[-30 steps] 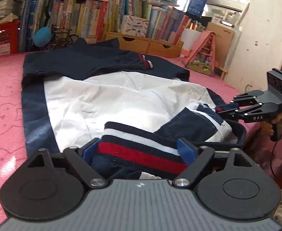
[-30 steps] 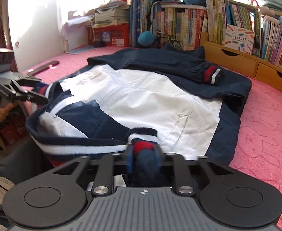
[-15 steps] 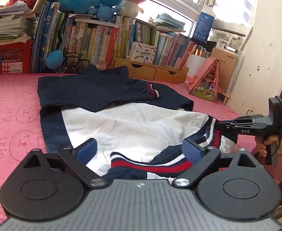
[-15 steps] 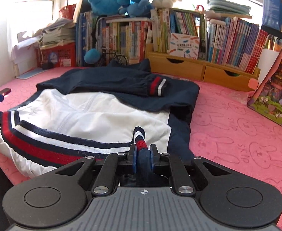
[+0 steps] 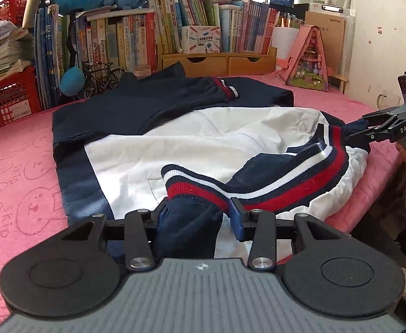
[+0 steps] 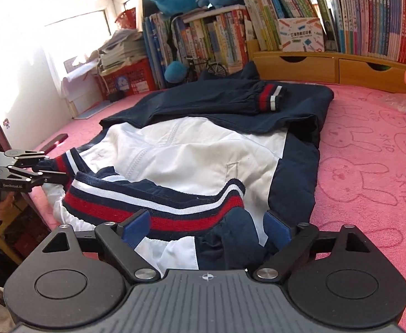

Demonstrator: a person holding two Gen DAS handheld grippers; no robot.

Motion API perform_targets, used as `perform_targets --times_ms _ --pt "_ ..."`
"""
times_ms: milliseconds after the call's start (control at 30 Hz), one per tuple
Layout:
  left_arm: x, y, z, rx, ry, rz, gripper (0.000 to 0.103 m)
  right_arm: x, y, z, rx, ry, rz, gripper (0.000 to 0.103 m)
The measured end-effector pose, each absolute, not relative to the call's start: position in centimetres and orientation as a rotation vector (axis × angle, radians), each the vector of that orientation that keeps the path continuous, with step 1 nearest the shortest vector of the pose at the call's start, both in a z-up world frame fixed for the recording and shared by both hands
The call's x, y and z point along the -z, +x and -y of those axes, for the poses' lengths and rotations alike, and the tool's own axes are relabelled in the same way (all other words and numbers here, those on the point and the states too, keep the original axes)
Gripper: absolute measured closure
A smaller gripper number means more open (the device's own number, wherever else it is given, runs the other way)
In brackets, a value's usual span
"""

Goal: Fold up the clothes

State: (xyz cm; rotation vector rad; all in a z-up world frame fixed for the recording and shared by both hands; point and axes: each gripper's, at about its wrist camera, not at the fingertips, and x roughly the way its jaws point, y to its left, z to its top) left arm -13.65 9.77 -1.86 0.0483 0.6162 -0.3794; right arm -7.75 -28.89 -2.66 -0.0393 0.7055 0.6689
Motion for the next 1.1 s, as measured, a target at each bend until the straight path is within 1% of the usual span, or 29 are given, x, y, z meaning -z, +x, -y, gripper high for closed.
perform_targets --times_ms 33,67,100,133,167,200,267,333,433,467,533,600,633,667,700,733,767,800,833,867,900,933,1000,1033,1067,1100 --pt "1.6 -13.8 -9.9 0.365 0.041 -0.605 0.065 2.8 -7.5 28.3 -0.641 -0.087 -0.713 0.014" --pt "1.5 -13.8 -10.1 0.362 0.023 -0.606 0.066 3.0 -7.2 27.7 -0.612 -0.135 -0.719 0.034" --pt "1.4 -13.9 -10.3 0.358 0.006 -0.607 0.068 3.3 -7.2 26.9 -0.594 -0.166 -0.729 0.043" --pt "1.2 -14.1 -10.4 0.346 0.005 -0.603 0.071 2.9 -7.6 26.2 -0.581 -0.191 -0.718 0.071" --pt "1.0 -14.3 -10.4 0.341 0.002 -0.594 0.073 2.5 -8.0 25.4 -0.567 -0.215 -0.705 0.086" --pt "0.5 -14.6 -10.5 0.34 -0.003 -0.576 0.074 1.6 -8.6 24.6 -0.544 -0.267 -0.661 0.086" --pt "-1.4 -14.8 -11.3 0.359 -0.067 -0.495 0.075 -0.7 -10.1 24.4 -0.549 -0.264 -0.537 0.088" --pt "-3.6 -14.3 -12.7 0.377 -0.166 -0.396 0.075 -3.9 -10.9 25.2 -0.527 -0.18 -0.401 0.088" --pt "-5.5 -12.8 -14.8 0.298 -0.234 -0.273 0.076 -6.1 -10.5 26.4 -0.454 -0.059 -0.245 0.087" --pt "-5.5 -12.1 -15.0 0.27 -0.23 -0.27 0.076 -6.0 -9.8 26.5 -0.451 -0.047 -0.231 0.086" --pt "-4.3 -10.5 -15.1 0.238 -0.208 -0.336 0.074 -4.6 -7.9 25.7 -0.4 -0.109 -0.301 0.085" --pt "-2.2 -9.4 -15.0 0.258 -0.201 -0.46 0.064 -2.2 -7.0 25.5 -0.405 -0.162 -0.4 0.083" --pt "-1.3 -9.1 -14.8 0.273 -0.196 -0.512 0.056 -1.1 -6.6 25.4 -0.408 -0.189 -0.449 0.081" --pt "-0.2 -9.1 -14.7 0.294 -0.184 -0.571 0.05 0.1 -6.1 25.3 -0.411 -0.215 -0.499 0.075" --pt "0.5 -9.1 -14.6 0.31 -0.174 -0.604 0.031 1.3 -5.7 25.2 -0.414 -0.242 -0.549 0.072" --pt "1.1 -9.4 -14.6 0.337 -0.166 -0.625 0.012 2.4 -5.2 25.1 -0.417 -0.268 -0.598 0.07" --pt "1.4 -9.6 -14.6 0.38 -0.161 -0.636 0.003 3.6 -4.8 25.0 -0.419 -0.295 -0.648 0.065" --pt "1.4 -9.5 -14.4 0.412 -0.153 -0.636 0.0 3.6 -4.7 25.4 -0.436 -0.271 -0.665 0.063" --pt "1.4 -9.4 -14.3 0.441 -0.146 -0.637 0.0 3.4 -4.5 26.0 -0.459 -0.228 -0.683 0.053" --pt "1.3 -8.9 -14.1 0.446 -0.146 -0.638 0.0 3.3 -4.4 26.6 -0.488 -0.18 -0.703 0.035" --pt "1.2 -8.3 -14.0 0.451 -0.146 -0.638 0.0 3.2 -4.2 26.9 -0.519 -0.142 -0.721 0.029" --pt "1.1 -7.8 -13.9 0.457 -0.149 -0.641 0.0 3.0 -4.0 27.2 -0.549 -0.104 -0.739 0.024" --pt "1.9 -6.2 -13.8 0.482 -0.217 -0.697 0.0 3.2 -3.9 27.1 -0.551 -0.114 -0.747 0.024" --pt "2.3 -6.1 -13.3 0.454 -0.204 -0.71 0.01 3.4 -4.1 26.8 -0.548 -0.141 -0.744 0.024" --pt "2.8 -6.1 -12.8 0.426 -0.191 -0.722 0.026 3.6 -4.4 26.6 -0.546 -0.161 -0.732 0.025" --pt "3.2 -6.0 -12.3 0.397 -0.178 -0.735 0.056 3.6 -4.8 26.4 -0.547 -0.169 -0.721 0.026"
